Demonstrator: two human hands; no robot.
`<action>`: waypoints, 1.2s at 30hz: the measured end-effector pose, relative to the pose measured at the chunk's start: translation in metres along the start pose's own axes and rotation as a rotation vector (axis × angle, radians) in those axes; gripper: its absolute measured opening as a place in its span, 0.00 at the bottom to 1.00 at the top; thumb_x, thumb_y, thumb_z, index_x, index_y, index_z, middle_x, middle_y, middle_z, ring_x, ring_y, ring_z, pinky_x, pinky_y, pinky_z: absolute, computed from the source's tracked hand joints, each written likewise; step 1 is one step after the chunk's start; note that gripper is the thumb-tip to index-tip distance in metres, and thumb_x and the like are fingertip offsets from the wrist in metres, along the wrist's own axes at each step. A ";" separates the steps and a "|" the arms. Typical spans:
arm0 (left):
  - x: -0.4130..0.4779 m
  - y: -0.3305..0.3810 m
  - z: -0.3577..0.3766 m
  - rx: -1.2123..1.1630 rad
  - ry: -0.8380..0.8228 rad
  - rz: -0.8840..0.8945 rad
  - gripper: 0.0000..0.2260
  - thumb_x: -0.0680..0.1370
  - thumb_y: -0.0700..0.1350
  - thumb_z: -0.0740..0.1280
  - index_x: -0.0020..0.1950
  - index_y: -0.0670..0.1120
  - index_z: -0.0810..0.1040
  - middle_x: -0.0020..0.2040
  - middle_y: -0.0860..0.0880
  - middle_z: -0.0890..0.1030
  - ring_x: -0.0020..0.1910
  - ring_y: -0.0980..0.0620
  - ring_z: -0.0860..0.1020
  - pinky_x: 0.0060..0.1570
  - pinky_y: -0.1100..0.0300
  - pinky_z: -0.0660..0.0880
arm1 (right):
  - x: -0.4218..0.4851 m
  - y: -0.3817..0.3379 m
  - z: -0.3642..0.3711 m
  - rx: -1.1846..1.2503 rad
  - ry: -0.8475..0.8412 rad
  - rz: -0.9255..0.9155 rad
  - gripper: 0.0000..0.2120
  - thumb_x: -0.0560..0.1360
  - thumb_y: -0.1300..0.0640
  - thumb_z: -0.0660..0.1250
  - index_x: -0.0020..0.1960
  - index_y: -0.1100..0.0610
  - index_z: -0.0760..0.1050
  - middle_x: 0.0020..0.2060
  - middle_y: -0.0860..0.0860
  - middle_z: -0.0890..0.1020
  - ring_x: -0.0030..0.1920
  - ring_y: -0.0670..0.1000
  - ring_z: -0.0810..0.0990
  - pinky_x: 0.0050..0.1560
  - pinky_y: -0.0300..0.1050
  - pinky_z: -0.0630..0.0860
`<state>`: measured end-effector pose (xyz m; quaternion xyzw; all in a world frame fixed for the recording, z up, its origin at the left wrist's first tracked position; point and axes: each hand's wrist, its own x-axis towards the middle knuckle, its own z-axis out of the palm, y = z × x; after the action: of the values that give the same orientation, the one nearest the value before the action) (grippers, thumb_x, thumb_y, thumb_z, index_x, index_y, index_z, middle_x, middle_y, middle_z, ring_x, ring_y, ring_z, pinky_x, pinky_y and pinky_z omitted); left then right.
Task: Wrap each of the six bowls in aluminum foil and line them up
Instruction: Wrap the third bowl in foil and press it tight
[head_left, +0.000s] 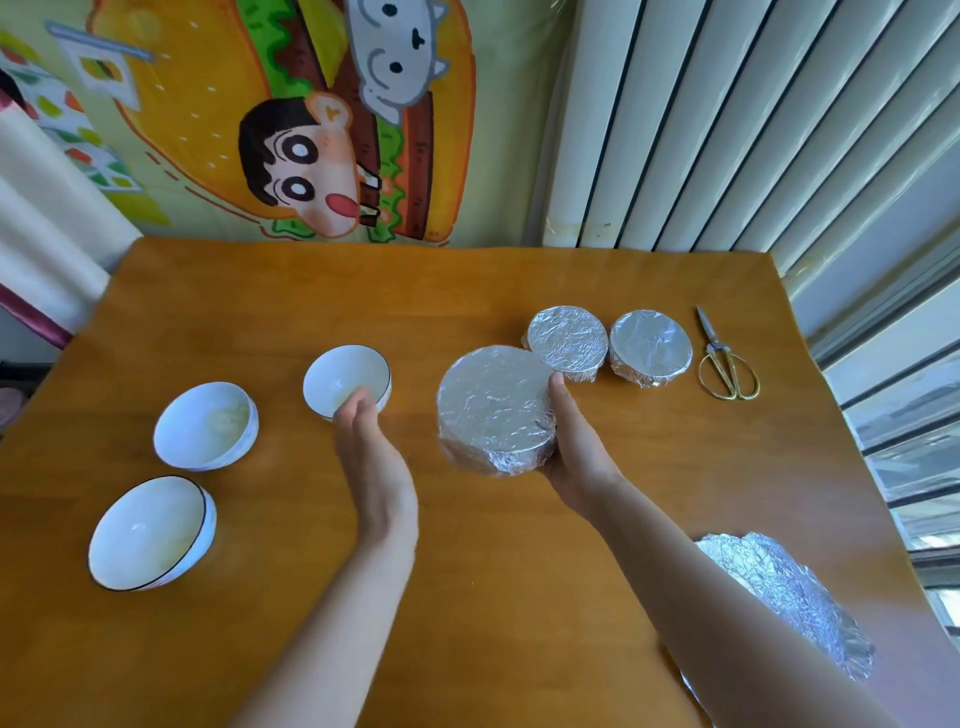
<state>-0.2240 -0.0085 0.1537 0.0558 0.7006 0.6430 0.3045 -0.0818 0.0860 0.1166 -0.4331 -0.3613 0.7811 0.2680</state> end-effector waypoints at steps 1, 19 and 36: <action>-0.012 -0.005 0.002 -0.010 0.021 0.053 0.15 0.84 0.48 0.54 0.71 0.53 0.70 0.71 0.55 0.69 0.69 0.58 0.68 0.66 0.58 0.65 | 0.002 0.004 0.001 0.006 0.058 -0.045 0.25 0.81 0.35 0.52 0.71 0.48 0.69 0.63 0.50 0.81 0.60 0.51 0.81 0.57 0.52 0.79; -0.020 -0.037 0.038 -0.234 -0.366 0.036 0.19 0.83 0.46 0.52 0.71 0.50 0.72 0.67 0.51 0.78 0.68 0.51 0.74 0.67 0.54 0.70 | 0.004 0.018 0.020 0.108 0.149 -0.244 0.29 0.76 0.31 0.54 0.71 0.46 0.69 0.65 0.51 0.78 0.65 0.53 0.78 0.65 0.62 0.74; 0.022 -0.040 0.040 -0.198 -0.432 -0.391 0.23 0.81 0.63 0.51 0.67 0.54 0.75 0.62 0.50 0.82 0.65 0.49 0.77 0.65 0.47 0.70 | 0.023 0.025 0.014 0.003 0.087 -0.179 0.30 0.76 0.29 0.55 0.72 0.45 0.66 0.67 0.52 0.77 0.65 0.55 0.77 0.63 0.65 0.75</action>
<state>-0.2093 0.0301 0.1090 0.0253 0.5511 0.6104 0.5684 -0.1076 0.0829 0.0904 -0.4321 -0.3854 0.7351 0.3527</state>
